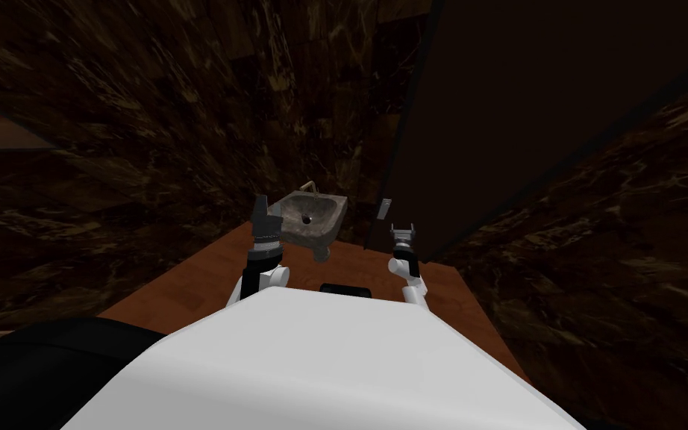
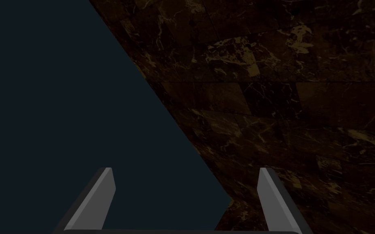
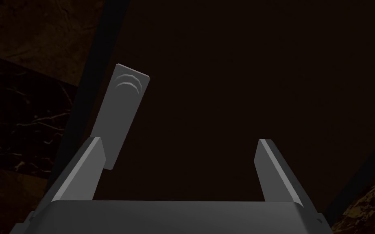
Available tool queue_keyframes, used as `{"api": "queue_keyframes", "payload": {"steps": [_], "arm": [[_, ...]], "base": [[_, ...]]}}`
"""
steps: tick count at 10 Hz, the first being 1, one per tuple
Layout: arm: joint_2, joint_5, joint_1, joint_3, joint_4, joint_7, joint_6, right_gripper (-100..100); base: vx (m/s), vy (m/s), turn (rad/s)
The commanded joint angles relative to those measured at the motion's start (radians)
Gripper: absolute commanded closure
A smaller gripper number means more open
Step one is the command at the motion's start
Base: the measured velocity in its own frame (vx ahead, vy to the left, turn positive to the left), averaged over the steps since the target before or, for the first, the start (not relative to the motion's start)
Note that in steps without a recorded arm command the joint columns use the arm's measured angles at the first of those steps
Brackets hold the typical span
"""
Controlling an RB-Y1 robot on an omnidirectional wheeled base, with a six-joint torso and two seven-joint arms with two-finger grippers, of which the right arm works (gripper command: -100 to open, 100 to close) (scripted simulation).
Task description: Pull the door open
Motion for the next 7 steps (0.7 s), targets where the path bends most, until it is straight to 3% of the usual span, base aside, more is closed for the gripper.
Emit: {"api": "queue_keyframes", "payload": {"steps": [1,7], "arm": [[0.001,-0.018,-0.014,-0.006,0.027,-0.028,0.007,-100],[0.010,-0.083,-0.072,-0.024,0.141,-0.130,0.020,-100]], "base": [[0.080,-0.058,0.119],[0.083,-0.060,0.111]]}}
